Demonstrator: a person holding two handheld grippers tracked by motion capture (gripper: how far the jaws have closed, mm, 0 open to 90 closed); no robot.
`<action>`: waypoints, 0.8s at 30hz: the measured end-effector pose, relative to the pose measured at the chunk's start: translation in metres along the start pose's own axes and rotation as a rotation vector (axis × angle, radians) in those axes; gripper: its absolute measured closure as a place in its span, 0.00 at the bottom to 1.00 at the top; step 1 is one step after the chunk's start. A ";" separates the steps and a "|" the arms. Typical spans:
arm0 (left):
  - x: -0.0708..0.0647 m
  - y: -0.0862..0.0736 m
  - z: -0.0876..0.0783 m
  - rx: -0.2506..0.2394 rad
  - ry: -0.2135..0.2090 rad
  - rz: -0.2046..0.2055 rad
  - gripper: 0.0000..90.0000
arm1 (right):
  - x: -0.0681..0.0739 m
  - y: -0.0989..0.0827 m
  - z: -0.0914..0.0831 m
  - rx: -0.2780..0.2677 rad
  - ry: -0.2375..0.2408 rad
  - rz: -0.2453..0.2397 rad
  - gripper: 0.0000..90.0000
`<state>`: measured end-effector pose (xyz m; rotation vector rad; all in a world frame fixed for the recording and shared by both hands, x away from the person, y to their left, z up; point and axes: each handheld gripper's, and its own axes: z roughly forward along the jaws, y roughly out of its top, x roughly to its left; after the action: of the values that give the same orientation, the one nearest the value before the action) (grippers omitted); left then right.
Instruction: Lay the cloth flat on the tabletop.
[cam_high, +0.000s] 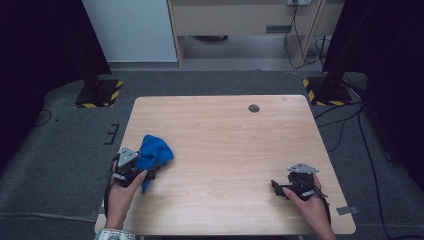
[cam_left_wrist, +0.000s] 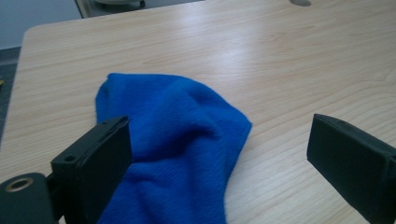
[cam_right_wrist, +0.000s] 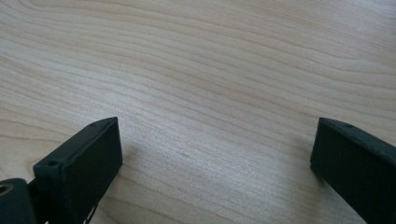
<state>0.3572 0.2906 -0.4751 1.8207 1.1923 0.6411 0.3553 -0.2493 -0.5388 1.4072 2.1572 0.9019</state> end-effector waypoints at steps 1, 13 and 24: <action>0.000 0.000 0.000 0.000 0.000 0.000 0.06 | 0.000 0.000 0.000 0.000 0.000 0.000 0.03; 0.020 -0.015 0.011 0.079 0.056 0.005 0.04 | 0.000 0.000 0.000 0.001 0.000 0.002 0.03; 0.030 -0.032 0.041 0.212 0.061 -0.021 0.04 | 0.000 0.000 0.000 0.001 -0.002 0.005 0.02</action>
<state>0.3859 0.3094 -0.5248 1.9721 1.3619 0.5799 0.3554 -0.2488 -0.5386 1.4137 2.1543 0.9002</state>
